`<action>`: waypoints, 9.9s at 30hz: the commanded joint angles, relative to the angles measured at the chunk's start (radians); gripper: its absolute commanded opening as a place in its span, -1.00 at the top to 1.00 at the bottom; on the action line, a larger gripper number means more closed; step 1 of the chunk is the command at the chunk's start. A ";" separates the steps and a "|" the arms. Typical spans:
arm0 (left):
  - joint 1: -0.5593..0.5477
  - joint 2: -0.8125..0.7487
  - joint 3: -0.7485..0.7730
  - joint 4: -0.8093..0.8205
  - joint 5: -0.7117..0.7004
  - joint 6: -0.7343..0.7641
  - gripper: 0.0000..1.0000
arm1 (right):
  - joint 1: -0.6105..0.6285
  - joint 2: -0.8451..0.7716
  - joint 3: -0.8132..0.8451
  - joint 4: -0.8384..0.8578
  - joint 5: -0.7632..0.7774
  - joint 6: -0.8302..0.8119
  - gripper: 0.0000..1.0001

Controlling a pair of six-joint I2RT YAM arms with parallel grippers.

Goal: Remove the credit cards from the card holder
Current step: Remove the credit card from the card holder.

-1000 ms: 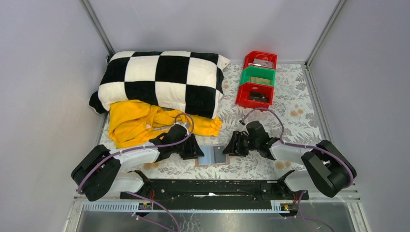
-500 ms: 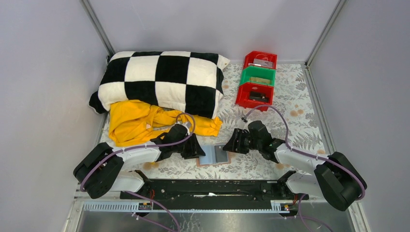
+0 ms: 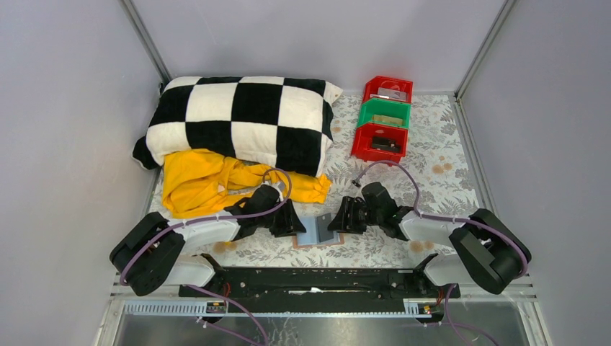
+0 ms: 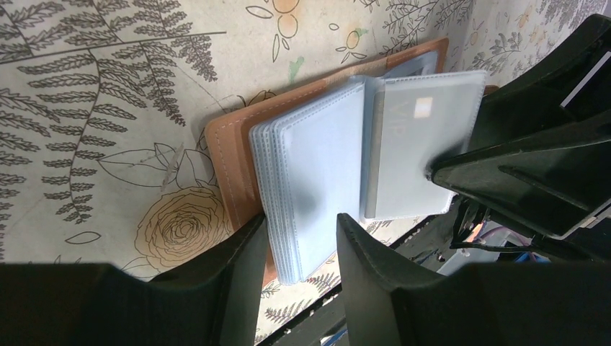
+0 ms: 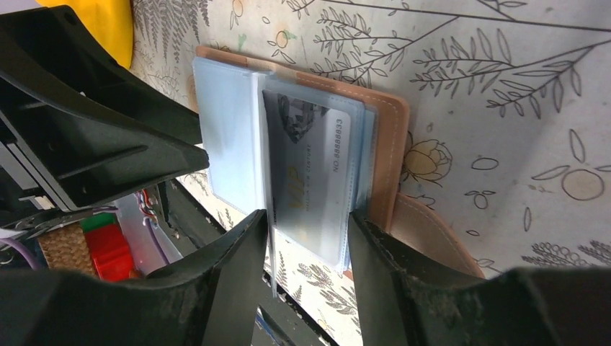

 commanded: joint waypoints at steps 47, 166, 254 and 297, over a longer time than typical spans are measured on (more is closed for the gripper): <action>0.019 -0.237 0.173 -0.374 -0.161 0.115 0.07 | 0.188 0.204 0.190 0.163 -0.024 0.091 0.09; -0.052 0.040 0.115 0.045 0.047 -0.018 -0.04 | 0.092 0.020 -0.004 -0.030 0.258 0.101 0.46; -0.055 0.046 0.024 0.089 0.003 -0.069 0.04 | 0.075 0.349 -0.093 0.727 -0.141 0.370 1.00; -0.024 -0.029 0.019 0.033 -0.022 -0.033 0.05 | 0.075 0.199 -0.071 0.460 -0.024 0.276 0.35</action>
